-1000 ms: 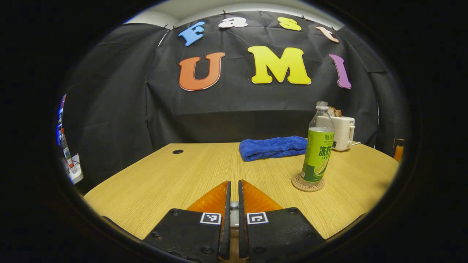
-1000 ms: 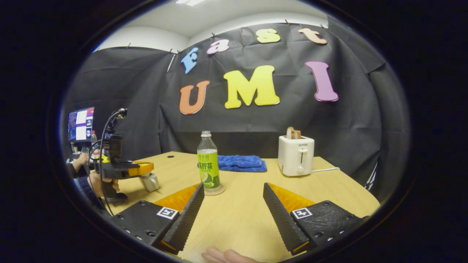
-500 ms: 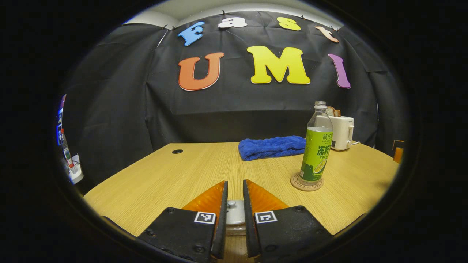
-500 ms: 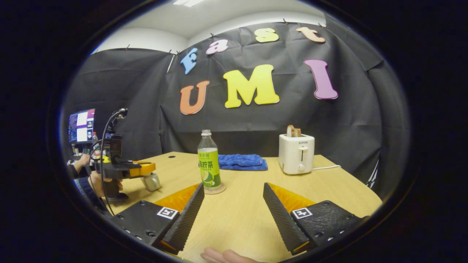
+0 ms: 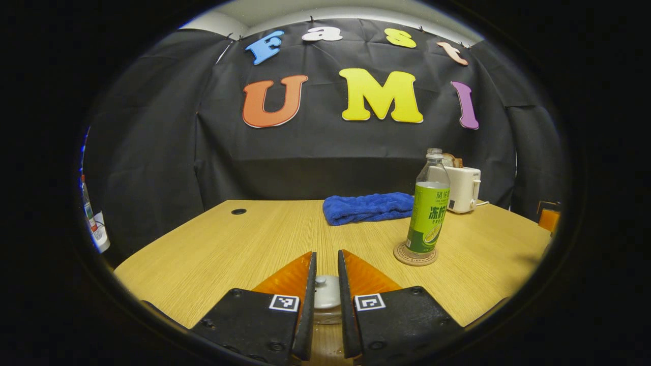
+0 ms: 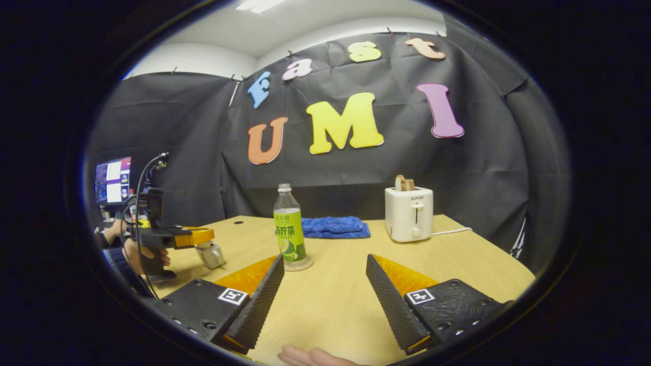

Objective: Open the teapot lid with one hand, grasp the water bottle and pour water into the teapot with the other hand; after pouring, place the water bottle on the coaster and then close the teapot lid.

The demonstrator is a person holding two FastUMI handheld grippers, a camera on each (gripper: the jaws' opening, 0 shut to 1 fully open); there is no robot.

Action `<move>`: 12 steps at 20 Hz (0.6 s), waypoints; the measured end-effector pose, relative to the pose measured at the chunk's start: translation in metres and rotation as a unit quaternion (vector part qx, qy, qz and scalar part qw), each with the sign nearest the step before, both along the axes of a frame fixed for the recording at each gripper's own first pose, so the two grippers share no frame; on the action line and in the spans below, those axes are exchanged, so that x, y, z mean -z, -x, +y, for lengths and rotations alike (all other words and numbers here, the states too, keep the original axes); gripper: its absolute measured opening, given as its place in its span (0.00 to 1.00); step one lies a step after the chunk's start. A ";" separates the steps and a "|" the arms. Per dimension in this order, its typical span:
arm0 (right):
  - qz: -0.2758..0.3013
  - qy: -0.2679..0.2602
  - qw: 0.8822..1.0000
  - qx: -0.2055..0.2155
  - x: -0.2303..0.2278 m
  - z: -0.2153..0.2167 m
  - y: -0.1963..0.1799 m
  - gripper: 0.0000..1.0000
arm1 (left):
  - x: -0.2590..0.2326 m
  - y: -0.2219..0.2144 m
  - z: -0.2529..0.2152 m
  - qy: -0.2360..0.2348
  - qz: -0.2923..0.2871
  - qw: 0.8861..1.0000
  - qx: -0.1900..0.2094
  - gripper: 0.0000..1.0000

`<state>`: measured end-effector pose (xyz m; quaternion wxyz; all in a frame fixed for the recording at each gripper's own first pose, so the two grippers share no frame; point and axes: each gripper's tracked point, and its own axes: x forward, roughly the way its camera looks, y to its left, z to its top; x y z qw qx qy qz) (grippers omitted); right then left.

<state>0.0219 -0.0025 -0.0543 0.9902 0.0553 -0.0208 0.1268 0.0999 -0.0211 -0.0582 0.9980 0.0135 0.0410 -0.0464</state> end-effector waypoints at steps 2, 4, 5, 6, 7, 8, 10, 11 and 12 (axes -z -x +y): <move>0.004 -0.003 1.000 -0.002 0.004 -0.002 -0.003 0.96 | 0.001 0.000 0.002 0.000 0.000 1.000 -0.005 0.25; 0.008 -0.003 1.000 -0.002 0.007 -0.003 -0.004 0.97 | 0.003 -0.004 0.000 0.002 0.005 1.000 -0.007 0.26; 0.009 -0.004 1.000 -0.004 0.008 -0.002 -0.004 0.96 | 0.005 -0.004 0.001 0.002 0.008 1.000 -0.009 0.26; 0.009 -0.005 1.000 -0.004 0.008 -0.002 -0.005 0.96 | 0.006 -0.003 0.002 0.000 0.008 1.000 -0.012 0.26; 0.010 -0.005 1.000 -0.004 0.009 -0.002 -0.004 0.96 | 0.005 -0.003 0.003 -0.001 0.006 1.000 -0.015 0.27; 0.010 -0.004 1.000 -0.005 0.009 -0.001 -0.004 0.96 | 0.004 -0.003 0.004 -0.001 0.005 1.000 -0.017 0.26; 0.011 -0.002 1.000 -0.005 0.009 0.000 -0.003 0.96 | 0.007 -0.001 0.008 0.002 0.008 1.000 -0.020 0.27; 0.011 -0.001 1.000 -0.006 0.009 0.002 -0.003 0.97 | 0.007 0.000 0.009 0.005 0.008 1.000 -0.024 0.30; 0.010 -0.001 1.000 -0.006 0.008 0.003 -0.003 0.97 | 0.006 0.000 0.012 0.008 0.005 1.000 -0.028 0.41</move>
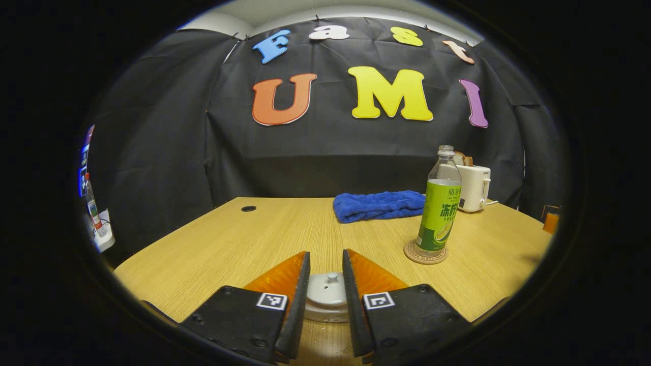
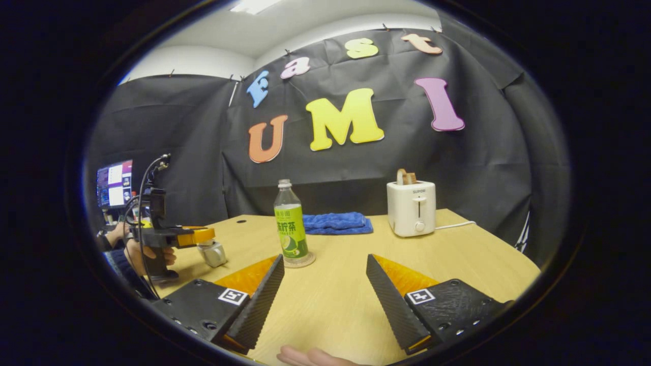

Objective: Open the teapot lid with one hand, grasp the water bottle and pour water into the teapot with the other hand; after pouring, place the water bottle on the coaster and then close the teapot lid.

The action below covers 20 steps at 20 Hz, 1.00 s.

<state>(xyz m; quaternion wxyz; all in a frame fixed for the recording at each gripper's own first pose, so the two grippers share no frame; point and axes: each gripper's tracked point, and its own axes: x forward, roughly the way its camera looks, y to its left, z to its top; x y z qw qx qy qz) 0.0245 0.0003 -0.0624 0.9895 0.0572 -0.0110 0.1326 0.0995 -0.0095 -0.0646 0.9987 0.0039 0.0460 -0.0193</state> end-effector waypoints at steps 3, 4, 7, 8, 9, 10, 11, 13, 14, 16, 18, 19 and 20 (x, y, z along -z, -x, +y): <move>-0.002 0.004 1.000 0.000 -0.002 0.004 0.003 0.97 | 0.001 0.000 0.003 0.010 -0.006 1.000 -0.006 0.53; -0.001 0.006 1.000 0.000 -0.002 0.005 0.004 0.97 | 0.001 0.000 0.003 0.013 -0.007 1.000 -0.008 0.58; -0.003 0.014 1.000 0.003 -0.003 0.007 0.007 0.97 | 0.001 0.001 -0.002 0.016 -0.008 1.000 -0.002 0.58; -0.003 0.015 1.000 0.003 -0.004 0.008 0.008 0.97 | 0.001 0.000 -0.004 0.016 -0.004 1.000 0.002 0.52; -0.004 0.016 1.000 0.003 -0.003 0.008 0.007 0.96 | 0.000 -0.002 -0.006 0.015 -0.005 1.000 0.007 0.49; -0.002 0.018 1.000 0.004 -0.003 0.008 0.007 0.97 | 0.000 -0.003 -0.005 0.011 -0.005 1.000 0.004 0.41; -0.001 0.019 1.000 0.004 -0.002 0.008 0.006 0.97 | -0.001 -0.003 -0.005 0.009 -0.005 1.000 0.001 0.37; 0.001 0.019 1.000 0.004 -0.001 0.009 0.005 0.96 | 0.000 -0.005 -0.007 0.001 0.000 1.000 0.004 0.12; 0.001 0.018 1.000 0.003 0.000 0.010 0.005 0.97 | 0.000 -0.007 -0.008 0.002 0.001 1.000 0.002 0.08; 0.003 0.018 1.000 -0.001 0.001 0.012 0.003 0.97 | -0.009 -0.005 -0.003 -0.003 -0.018 1.000 -0.004 0.05; 0.007 0.022 1.000 -0.002 0.005 0.015 0.002 0.97 | -0.004 -0.010 -0.005 -0.002 -0.011 1.000 0.000 0.04; 0.008 0.025 1.000 -0.002 0.006 0.016 0.001 0.97 | 0.003 -0.010 -0.003 0.000 -0.005 1.000 -0.001 0.04; 0.009 0.027 1.000 -0.002 0.007 0.017 0.001 0.97 | 0.006 -0.008 -0.003 0.004 -0.005 1.000 -0.002 0.04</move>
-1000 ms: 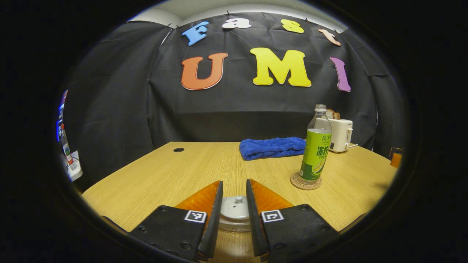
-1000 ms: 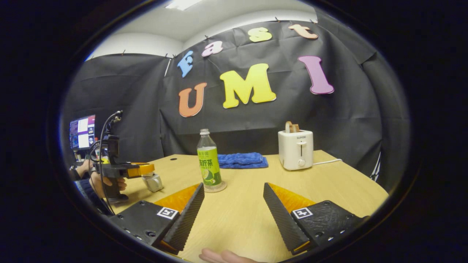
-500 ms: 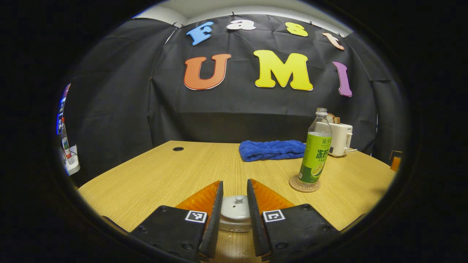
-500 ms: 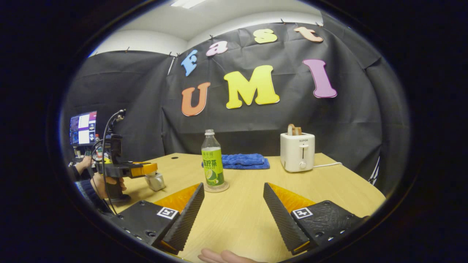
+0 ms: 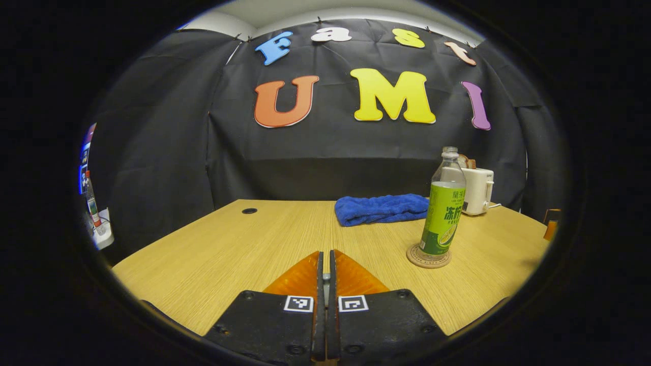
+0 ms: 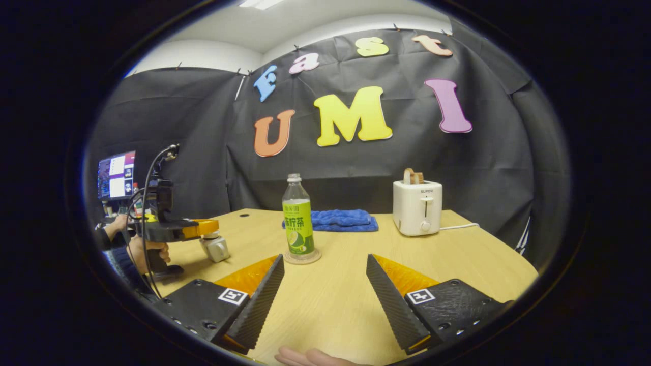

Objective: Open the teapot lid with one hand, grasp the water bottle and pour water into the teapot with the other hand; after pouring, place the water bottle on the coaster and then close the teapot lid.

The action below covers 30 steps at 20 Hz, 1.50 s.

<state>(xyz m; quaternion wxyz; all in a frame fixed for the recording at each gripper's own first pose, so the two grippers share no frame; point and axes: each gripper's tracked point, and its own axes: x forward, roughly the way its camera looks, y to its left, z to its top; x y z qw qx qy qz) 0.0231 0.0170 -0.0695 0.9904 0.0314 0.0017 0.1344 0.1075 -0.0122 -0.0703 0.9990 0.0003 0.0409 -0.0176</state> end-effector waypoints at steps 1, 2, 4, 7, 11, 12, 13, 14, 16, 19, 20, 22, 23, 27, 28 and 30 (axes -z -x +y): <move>0.000 0.003 1.000 0.000 0.000 0.002 0.001 0.97 | 0.000 0.001 0.000 0.001 -0.006 1.000 -0.002 0.04; 0.000 0.006 1.000 0.000 0.000 0.003 0.002 0.97 | 0.001 0.001 -0.001 0.003 -0.012 1.000 -0.004 0.04; -0.001 0.009 1.000 -0.002 -0.002 0.008 0.004 0.97 | 0.002 0.000 -0.005 -0.007 -0.010 1.000 -0.008 0.05; -0.004 0.013 1.000 0.003 -0.009 0.012 0.010 0.97 | -0.005 0.010 -0.011 0.004 -0.004 1.000 -0.001 0.65; -0.020 0.007 0.999 0.024 -0.031 0.012 0.023 0.97 | -0.051 0.039 -0.003 -0.010 -0.049 0.999 -0.017 1.00; -0.025 0.004 0.999 0.032 -0.038 0.010 0.027 0.97 | -0.060 0.048 -0.007 -0.004 -0.055 0.998 -0.009 1.00; -0.029 0.000 0.999 0.039 -0.044 0.010 0.032 0.97 | -0.068 0.058 -0.011 0.003 -0.057 0.998 0.000 1.00; -0.032 -0.004 0.998 0.046 -0.050 0.009 0.037 0.96 | -0.073 0.067 -0.013 0.009 -0.055 0.998 0.005 1.00; -0.040 -0.012 0.997 0.059 -0.060 0.008 0.050 0.96 | -0.083 0.089 -0.013 0.021 -0.053 0.998 0.010 1.00; -0.046 -0.013 0.995 0.086 -0.069 0.002 0.071 0.97 | -0.094 0.122 -0.017 0.026 -0.060 0.998 0.021 1.00; -0.047 -0.012 0.994 0.093 -0.071 0.002 0.079 0.97 | -0.096 0.132 -0.018 0.024 -0.065 0.997 0.024 1.00; -0.047 -0.001 0.994 0.099 -0.071 0.002 0.094 0.97 | -0.103 0.152 -0.024 0.021 -0.074 0.997 0.033 1.00; -0.048 0.004 0.994 0.101 -0.071 0.000 0.101 0.96 | -0.106 0.163 -0.026 0.019 -0.081 0.996 0.035 1.00; -0.057 0.008 0.993 0.101 -0.074 -0.005 0.122 0.97 | -0.111 0.190 -0.032 0.018 -0.091 0.995 0.033 1.00; -0.059 0.009 0.993 0.103 -0.075 -0.008 0.126 0.96 | -0.113 0.195 -0.033 0.019 -0.096 0.995 0.031 1.00; -0.064 0.015 0.993 0.102 -0.075 -0.012 0.130 0.98 | -0.114 0.201 -0.033 0.021 -0.101 0.994 0.027 1.00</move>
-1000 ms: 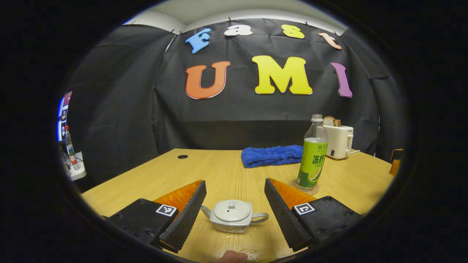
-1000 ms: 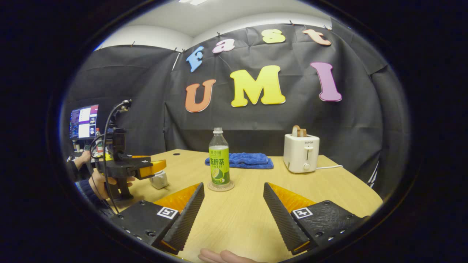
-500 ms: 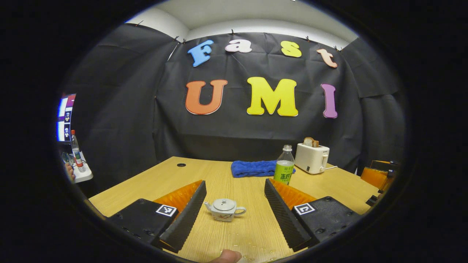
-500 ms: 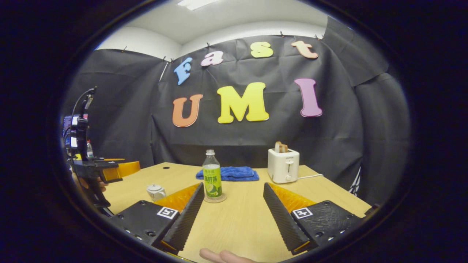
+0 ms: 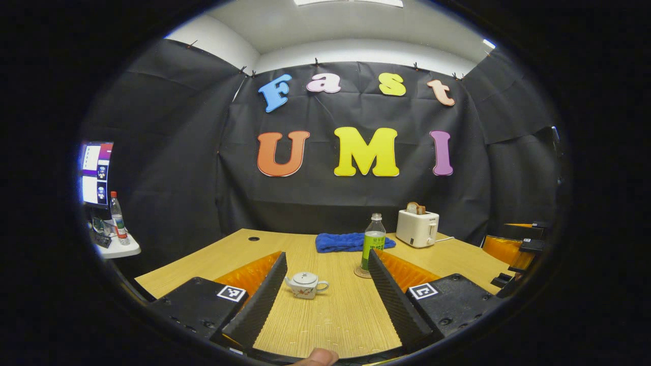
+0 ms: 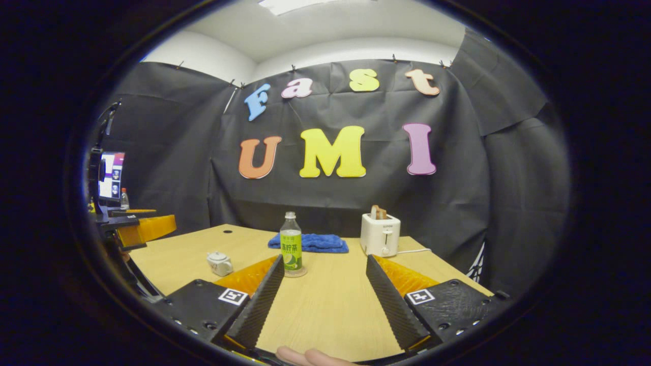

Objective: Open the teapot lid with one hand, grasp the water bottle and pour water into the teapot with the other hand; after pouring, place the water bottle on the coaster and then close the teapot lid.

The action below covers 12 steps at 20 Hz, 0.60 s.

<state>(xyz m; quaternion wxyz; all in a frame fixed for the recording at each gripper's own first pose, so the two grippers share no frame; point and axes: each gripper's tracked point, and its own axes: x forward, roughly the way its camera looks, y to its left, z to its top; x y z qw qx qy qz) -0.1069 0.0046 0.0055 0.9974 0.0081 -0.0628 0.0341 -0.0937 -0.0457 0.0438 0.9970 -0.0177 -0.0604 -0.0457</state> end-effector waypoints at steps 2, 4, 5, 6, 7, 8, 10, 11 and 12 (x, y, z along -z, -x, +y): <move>-0.001 -0.002 1.000 0.003 0.002 -0.009 -0.001 0.97 | 0.004 0.004 -0.003 -0.002 0.005 1.000 -0.002 1.00; 0.009 -0.007 1.000 0.009 0.009 -0.020 -0.005 0.96 | 0.006 0.003 -0.007 -0.005 0.010 1.000 -0.008 1.00; 0.009 -0.006 1.000 0.011 0.008 -0.026 -0.004 0.96 | 0.008 0.003 -0.009 -0.004 0.011 1.000 -0.007 1.00; 0.006 -0.003 1.000 0.013 0.007 -0.031 -0.005 0.96 | 0.009 0.002 -0.012 -0.004 0.012 1.000 -0.007 1.00; 0.002 -0.001 1.000 0.016 0.008 -0.037 -0.007 0.96 | 0.011 0.001 -0.013 -0.005 0.013 1.000 -0.008 1.00; -0.001 0.003 1.000 0.022 0.008 -0.044 -0.010 0.95 | 0.014 -0.001 -0.014 -0.008 0.015 1.000 -0.013 1.00; -0.005 0.011 1.000 0.028 0.011 -0.057 -0.018 0.95 | 0.020 -0.005 -0.016 -0.014 0.023 0.999 -0.019 1.00; -0.006 0.013 1.000 0.028 0.012 -0.060 -0.021 0.95 | 0.023 -0.008 -0.018 -0.016 0.027 0.999 -0.021 1.00; -0.007 0.012 1.000 0.026 0.013 -0.064 -0.025 0.95 | 0.025 -0.009 -0.020 -0.017 0.031 0.999 -0.025 1.00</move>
